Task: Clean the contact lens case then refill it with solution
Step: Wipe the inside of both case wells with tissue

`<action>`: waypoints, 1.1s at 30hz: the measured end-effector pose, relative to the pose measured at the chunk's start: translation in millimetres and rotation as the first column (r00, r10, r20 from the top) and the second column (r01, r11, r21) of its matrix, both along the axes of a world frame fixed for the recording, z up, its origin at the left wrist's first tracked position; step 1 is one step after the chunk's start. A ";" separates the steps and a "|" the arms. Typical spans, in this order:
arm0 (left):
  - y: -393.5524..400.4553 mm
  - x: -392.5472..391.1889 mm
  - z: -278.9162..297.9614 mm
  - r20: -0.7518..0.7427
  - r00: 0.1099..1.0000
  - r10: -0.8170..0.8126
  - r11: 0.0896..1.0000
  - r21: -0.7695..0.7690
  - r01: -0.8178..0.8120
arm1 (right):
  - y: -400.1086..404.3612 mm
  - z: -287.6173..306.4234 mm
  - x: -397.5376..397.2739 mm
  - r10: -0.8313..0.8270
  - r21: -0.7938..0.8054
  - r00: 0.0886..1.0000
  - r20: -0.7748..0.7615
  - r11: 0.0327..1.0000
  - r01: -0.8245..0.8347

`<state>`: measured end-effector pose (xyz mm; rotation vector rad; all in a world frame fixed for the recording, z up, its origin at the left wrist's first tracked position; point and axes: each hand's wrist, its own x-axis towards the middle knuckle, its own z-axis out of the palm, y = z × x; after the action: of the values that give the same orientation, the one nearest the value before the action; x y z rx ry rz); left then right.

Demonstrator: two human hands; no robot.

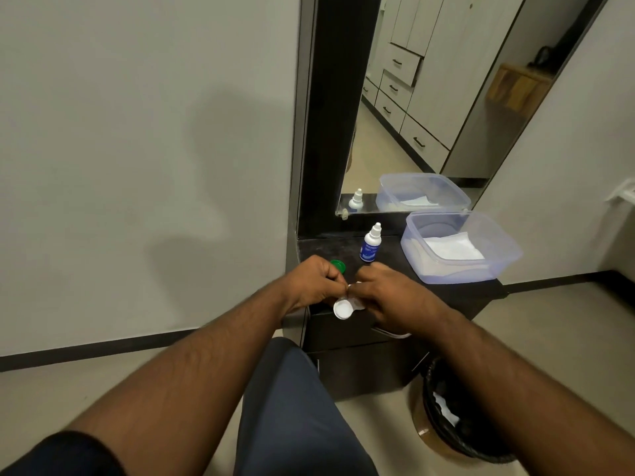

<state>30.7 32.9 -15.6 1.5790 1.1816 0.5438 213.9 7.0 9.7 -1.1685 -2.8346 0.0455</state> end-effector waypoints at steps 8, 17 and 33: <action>2.2 1.3 2.1 -0.007 1.000 -0.021 0.999 -0.032 0.021 | 7.3 5.6 4.5 0.300 0.102 0.921 0.249 0.937 -0.333; 2.2 0.3 -6.4 0.030 0.999 0.034 0.999 -0.034 -0.033 | -24.1 -19.8 42.1 -0.334 -0.154 0.691 -0.641 0.938 0.310; -22.4 12.4 -2.3 0.324 0.911 0.256 0.964 -0.017 -0.265 | -51.2 -31.9 -42.7 -0.780 -0.798 -0.606 -0.156 0.461 -0.387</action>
<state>43.1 10.4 -17.9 1.2969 1.1389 0.9604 171.3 -44.2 -22.2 -1.0251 -0.1430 1.4444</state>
